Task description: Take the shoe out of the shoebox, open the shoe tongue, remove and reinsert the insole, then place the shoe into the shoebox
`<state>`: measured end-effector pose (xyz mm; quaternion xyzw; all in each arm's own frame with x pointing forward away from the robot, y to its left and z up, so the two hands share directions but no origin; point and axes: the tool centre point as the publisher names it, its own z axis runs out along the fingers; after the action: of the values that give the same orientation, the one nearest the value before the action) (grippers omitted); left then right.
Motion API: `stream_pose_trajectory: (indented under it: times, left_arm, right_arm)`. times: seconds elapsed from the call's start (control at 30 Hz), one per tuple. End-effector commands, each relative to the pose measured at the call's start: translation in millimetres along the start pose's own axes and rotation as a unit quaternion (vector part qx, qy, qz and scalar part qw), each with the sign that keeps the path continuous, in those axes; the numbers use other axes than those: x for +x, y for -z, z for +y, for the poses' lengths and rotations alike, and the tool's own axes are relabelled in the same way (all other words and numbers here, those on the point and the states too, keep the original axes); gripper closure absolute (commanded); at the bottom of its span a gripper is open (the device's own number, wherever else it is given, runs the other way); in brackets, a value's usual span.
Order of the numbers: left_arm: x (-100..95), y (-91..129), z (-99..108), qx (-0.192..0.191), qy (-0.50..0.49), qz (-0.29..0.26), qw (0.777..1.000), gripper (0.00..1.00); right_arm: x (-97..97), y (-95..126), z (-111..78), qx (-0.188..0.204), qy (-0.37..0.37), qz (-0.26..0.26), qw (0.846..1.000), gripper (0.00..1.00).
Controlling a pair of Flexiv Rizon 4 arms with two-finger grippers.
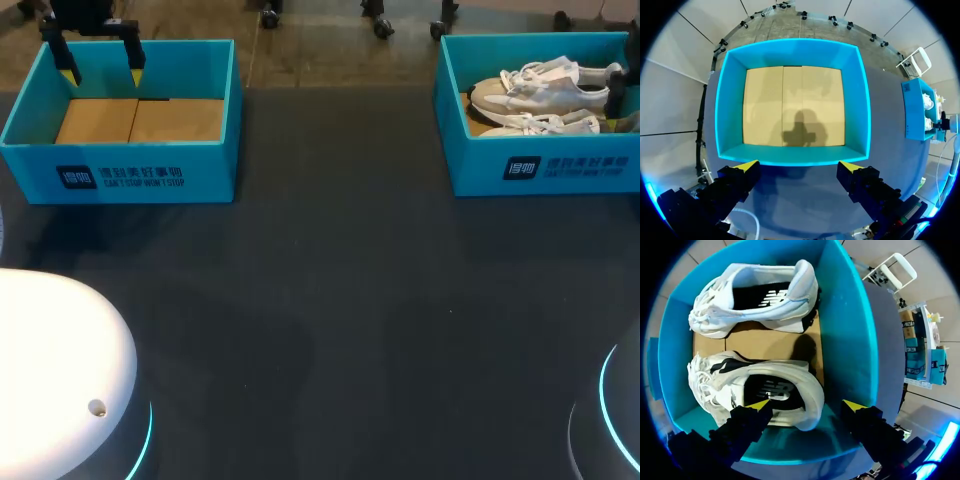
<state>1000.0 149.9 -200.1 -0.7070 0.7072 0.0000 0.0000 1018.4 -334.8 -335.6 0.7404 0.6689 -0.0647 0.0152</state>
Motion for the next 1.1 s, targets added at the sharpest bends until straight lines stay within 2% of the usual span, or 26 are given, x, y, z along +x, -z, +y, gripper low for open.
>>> stream_pose_trajectory:
  times: [0.03,0.1,0.43,0.6,0.87,0.9,0.93,0.97,1.0,1.07,1.1]
  left_arm:
    - [-0.1,0,0,0.000,0.000,0.000,1.000,0.00]
    - [-0.1,0,0,0.000,0.000,0.000,1.000,0.00]
    - [-0.1,0,0,0.000,0.000,0.000,1.000,0.00]
    - [-0.1,0,0,0.000,0.000,0.000,1.000,0.00]
    - [-0.1,0,0,0.000,0.000,0.000,1.000,0.00]
    - [-0.1,0,0,0.000,0.000,0.000,1.000,0.00]
    - [-0.1,0,0,0.000,0.000,0.000,1.000,0.00]
    - [-0.1,0,0,0.000,0.000,0.000,1.000,0.00]
    - [-0.1,0,0,0.000,0.000,0.000,1.000,0.00]
    - [-0.1,0,0,0.000,0.000,0.000,1.000,0.00]
    - [-0.1,0,0,0.000,0.000,0.000,1.000,0.00]
  right_arm:
    - [-2.6,-14,10.8,0.014,-0.001,0.004,1.000,0.07]
    - [-3.8,-17,10.8,0.017,-0.005,0.008,1.000,0.05]
    - [-10.2,-31,7.6,0.026,-0.017,0.023,0.999,0.09]
    - [-11.2,-32,6.4,0.025,-0.018,0.026,0.999,0.13]
    - [-17.1,-26,5.8,0.019,-0.020,0.020,0.999,0.12]
    - [-16.1,-29,5.2,0.021,-0.019,0.021,0.999,0.14]
    - [-14.5,-32,4.8,0.024,-0.018,0.022,0.999,0.27]
    - [-13.0,-33,4.5,0.025,-0.018,0.022,0.999,0.45]
    - [-11.5,-34,3.9,0.026,-0.017,0.023,0.999,0.54]
    - [-9.5,-33,3.1,0.025,-0.015,0.024,0.999,0.69]
    - [-8.7,-32,2.8,0.024,-0.013,0.024,0.999,0.72]
